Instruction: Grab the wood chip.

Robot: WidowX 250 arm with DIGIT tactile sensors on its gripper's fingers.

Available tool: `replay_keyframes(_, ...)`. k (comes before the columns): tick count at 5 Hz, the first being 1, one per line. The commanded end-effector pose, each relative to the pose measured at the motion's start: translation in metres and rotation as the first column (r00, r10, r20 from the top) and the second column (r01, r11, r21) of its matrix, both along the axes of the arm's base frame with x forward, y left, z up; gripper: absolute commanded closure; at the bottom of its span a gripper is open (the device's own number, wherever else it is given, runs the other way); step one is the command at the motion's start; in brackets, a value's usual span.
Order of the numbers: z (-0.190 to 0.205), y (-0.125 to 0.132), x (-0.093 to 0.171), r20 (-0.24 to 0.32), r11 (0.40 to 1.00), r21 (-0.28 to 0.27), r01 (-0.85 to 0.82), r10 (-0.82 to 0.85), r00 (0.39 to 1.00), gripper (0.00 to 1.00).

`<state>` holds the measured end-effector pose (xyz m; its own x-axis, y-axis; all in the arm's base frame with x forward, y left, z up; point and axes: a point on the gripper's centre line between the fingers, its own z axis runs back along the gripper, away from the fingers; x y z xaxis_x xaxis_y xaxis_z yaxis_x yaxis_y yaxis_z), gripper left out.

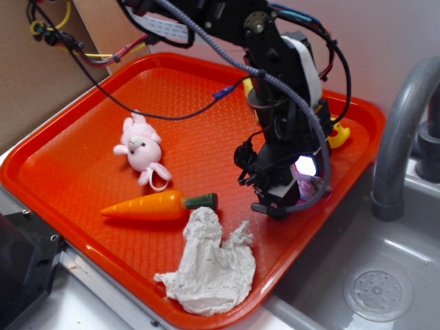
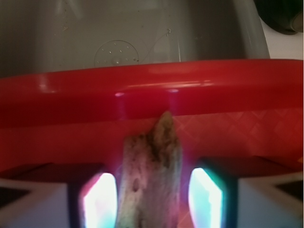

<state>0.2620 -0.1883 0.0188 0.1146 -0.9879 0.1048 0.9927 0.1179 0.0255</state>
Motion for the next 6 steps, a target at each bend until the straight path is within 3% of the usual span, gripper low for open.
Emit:
replay_keyframes(1, 0.006, 0.008, -0.025, 0.034, 0.978, 0.090, -0.187, 0.185, 0.982, 1.00)
replay_keyframes(2, 0.053, 0.031, -0.017, 0.160, 0.890, 0.127, -0.437, 0.417, 0.895, 1.00)
replay_keyframes(3, 0.101, 0.047, -0.022, 0.195, 0.760, 0.028, -0.649, 0.633, 0.750, 1.00)
replay_keyframes(4, 0.150, 0.084, -0.052, 0.146, 0.574, -0.099, -0.813, 0.816, 0.559, 1.00)
replay_keyframes(5, 0.183, 0.097, -0.071, 0.116, 0.352, -0.121, -0.928, 0.934, 0.339, 1.00)
replay_keyframes(6, 0.196, 0.109, -0.075, 0.114, 0.175, -0.126, -0.976, 0.980, 0.161, 1.00)
